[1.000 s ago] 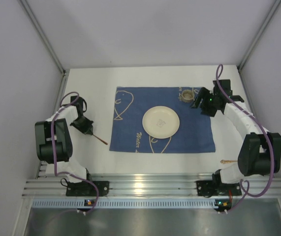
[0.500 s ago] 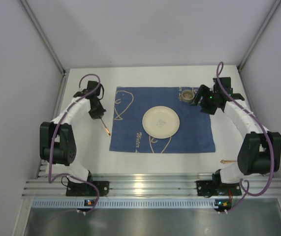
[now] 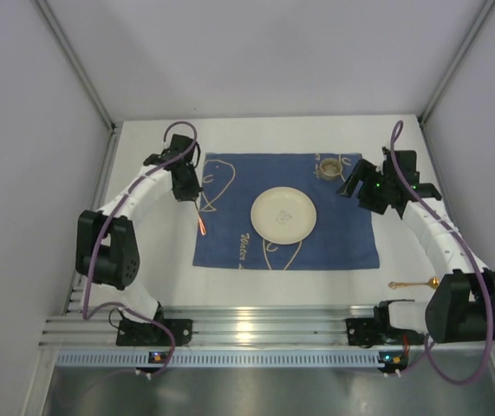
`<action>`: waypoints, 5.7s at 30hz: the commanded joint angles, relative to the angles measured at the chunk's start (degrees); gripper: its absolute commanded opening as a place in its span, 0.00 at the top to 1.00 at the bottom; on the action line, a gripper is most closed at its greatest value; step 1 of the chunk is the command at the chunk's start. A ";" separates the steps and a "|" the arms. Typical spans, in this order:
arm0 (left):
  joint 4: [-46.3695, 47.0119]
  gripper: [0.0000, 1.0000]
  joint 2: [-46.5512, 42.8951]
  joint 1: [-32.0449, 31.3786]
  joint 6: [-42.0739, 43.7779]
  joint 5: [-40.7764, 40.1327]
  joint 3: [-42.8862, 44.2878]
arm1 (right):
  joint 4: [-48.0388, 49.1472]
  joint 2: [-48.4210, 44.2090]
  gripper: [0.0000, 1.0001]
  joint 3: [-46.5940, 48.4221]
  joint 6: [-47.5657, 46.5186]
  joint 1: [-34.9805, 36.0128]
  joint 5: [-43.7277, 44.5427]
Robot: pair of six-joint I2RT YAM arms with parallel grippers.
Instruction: Set the dinner table for one person
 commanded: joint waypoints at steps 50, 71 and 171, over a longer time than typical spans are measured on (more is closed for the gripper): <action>1.26 0.59 24.55 3.45 11.10 13.50 13.95 | -5.93 -1.85 0.12 0.97 -2.60 -0.52 3.13; -0.32 0.95 29.48 3.89 9.60 11.83 14.57 | -5.93 1.32 0.12 2.99 -2.42 -0.52 2.42; 0.29 0.69 21.39 1.34 8.46 -12.25 11.13 | -6.20 0.00 0.13 0.71 -0.93 0.44 1.89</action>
